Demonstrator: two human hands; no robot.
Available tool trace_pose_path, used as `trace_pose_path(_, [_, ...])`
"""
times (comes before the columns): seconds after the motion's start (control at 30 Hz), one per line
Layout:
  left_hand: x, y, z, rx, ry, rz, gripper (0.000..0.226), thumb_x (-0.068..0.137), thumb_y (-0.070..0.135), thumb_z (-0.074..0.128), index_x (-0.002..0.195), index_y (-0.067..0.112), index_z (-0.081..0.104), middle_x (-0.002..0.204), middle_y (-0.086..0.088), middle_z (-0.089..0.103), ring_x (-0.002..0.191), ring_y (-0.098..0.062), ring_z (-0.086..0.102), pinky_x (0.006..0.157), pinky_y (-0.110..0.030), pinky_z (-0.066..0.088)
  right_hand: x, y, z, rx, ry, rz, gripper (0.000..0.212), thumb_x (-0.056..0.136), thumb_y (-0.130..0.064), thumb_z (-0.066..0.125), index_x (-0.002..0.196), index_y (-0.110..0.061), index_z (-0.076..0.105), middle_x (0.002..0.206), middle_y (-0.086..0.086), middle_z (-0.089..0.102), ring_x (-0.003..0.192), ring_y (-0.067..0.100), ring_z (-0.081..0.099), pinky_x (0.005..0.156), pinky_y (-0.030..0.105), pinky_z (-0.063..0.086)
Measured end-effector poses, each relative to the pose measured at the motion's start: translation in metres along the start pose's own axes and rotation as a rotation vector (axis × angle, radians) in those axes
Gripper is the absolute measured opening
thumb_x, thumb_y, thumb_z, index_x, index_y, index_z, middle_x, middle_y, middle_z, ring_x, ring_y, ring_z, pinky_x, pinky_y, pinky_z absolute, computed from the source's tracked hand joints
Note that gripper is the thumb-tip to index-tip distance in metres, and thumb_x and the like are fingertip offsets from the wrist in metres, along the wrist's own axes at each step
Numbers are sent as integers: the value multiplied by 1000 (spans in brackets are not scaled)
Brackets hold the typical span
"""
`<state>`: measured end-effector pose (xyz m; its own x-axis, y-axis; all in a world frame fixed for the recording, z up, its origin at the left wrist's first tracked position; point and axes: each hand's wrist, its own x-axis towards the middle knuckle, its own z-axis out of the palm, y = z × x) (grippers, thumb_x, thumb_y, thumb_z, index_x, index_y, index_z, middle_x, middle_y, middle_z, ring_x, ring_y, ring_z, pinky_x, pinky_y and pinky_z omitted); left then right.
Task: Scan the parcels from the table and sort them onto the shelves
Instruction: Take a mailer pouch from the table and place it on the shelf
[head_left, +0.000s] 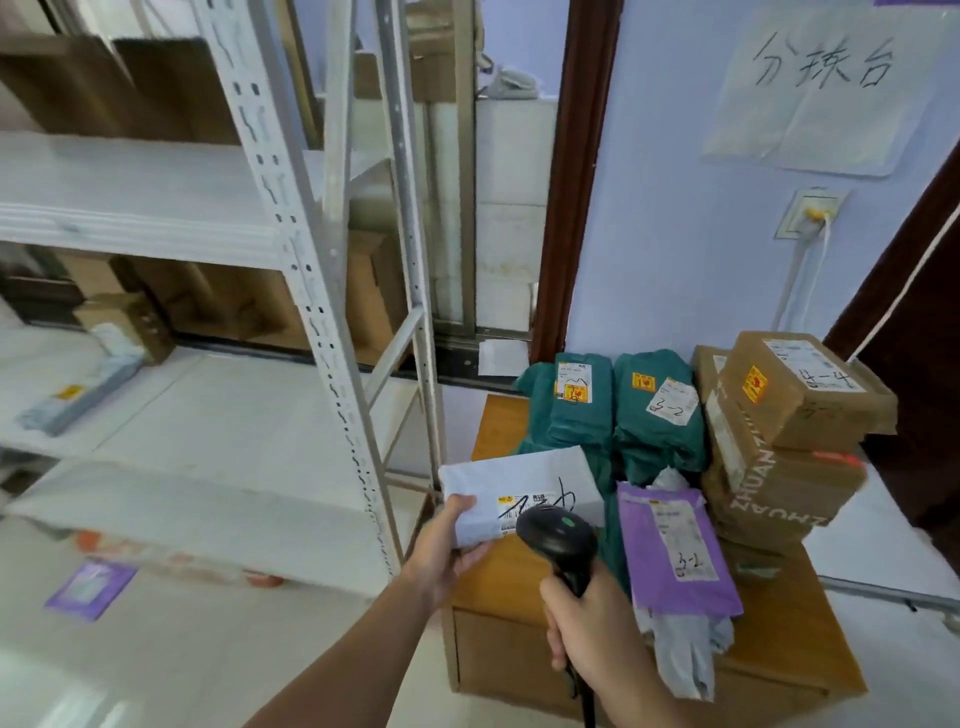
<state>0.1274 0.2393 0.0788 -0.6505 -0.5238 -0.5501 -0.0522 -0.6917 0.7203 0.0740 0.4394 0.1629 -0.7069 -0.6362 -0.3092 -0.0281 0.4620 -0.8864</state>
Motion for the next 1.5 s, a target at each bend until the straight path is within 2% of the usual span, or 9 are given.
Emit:
trace_pose_path(0.2, [-55, 28, -116, -77, 134, 77, 43, 87, 34, 73, 118, 4, 71, 100, -12, 75, 84, -22, 66, 78, -33, 57, -9, -37, 84, -85, -144, -130, 8, 91, -10, 59, 88, -14, 54, 47, 8, 50, 36, 22, 51, 41, 32, 47])
trace_pose_path(0.33, [-108, 52, -200, -171, 167, 160, 34, 64, 44, 85, 81, 16, 77, 87, -10, 53, 67, -19, 42, 65, -29, 33, -33, -66, 149, -107, -250, -216, 9, 93, -10, 61, 87, -15, 56, 49, 9, 50, 35, 22, 48, 40, 34, 43])
trace_pose_path(0.53, [-169, 87, -303, -255, 338, 250, 30, 96, 33, 67, 112, 8, 67, 90, -10, 73, 64, -17, 66, 67, -25, 60, -59, -101, 243, -154, -383, -301, 9, 92, -17, 62, 89, -22, 56, 48, 6, 55, 35, 23, 53, 39, 31, 46])
trace_pose_path(0.77, [-193, 118, -390, -366, 431, 310, 30, 96, 31, 68, 116, 9, 66, 95, -9, 75, 65, -16, 67, 60, -25, 56, -62, -160, 331, -117, -535, -285, 7, 91, -25, 63, 91, -19, 60, 51, 5, 57, 43, 24, 52, 42, 29, 46])
trace_pose_path(0.9, [-183, 143, -430, -403, 468, 318, 27, 97, 28, 66, 115, 7, 63, 89, -10, 72, 46, -13, 61, 42, -21, 50, -36, -185, 379, -184, -576, -322, 9, 91, -20, 59, 84, -16, 55, 49, 4, 55, 39, 23, 52, 39, 26, 42])
trace_pose_path(1.03, [-157, 178, -477, -440, 546, 371, 39, 96, 28, 68, 128, 7, 64, 105, -11, 79, 85, -20, 74, 79, -32, 61, -2, -214, 431, -209, -622, -302, 14, 85, -24, 60, 80, -13, 53, 48, 3, 54, 39, 23, 52, 45, 27, 45])
trace_pose_path(1.17, [-131, 223, -524, -482, 587, 419, 46, 95, 27, 69, 138, 11, 62, 131, -16, 72, 107, -26, 69, 106, -41, 52, 34, -250, 480, -168, -658, -294, 39, 57, -52, 58, 75, -18, 49, 50, 2, 50, 42, 24, 48, 43, 26, 43])
trace_pose_path(1.33, [-100, 273, -579, -463, 643, 430, 46, 96, 28, 70, 136, 8, 63, 128, -16, 73, 123, -32, 68, 102, -39, 56, 89, -283, 543, -252, -663, -322, 12, 87, -17, 59, 78, -17, 51, 51, 3, 54, 41, 24, 49, 45, 31, 46])
trace_pose_path(1.5, [-63, 321, -629, -424, 645, 448, 45, 97, 25, 70, 138, 10, 62, 123, -17, 75, 100, -26, 76, 73, -31, 64, 132, -309, 607, -292, -667, -302, 11, 90, -14, 55, 80, -17, 51, 52, 4, 55, 41, 25, 49, 39, 23, 39])
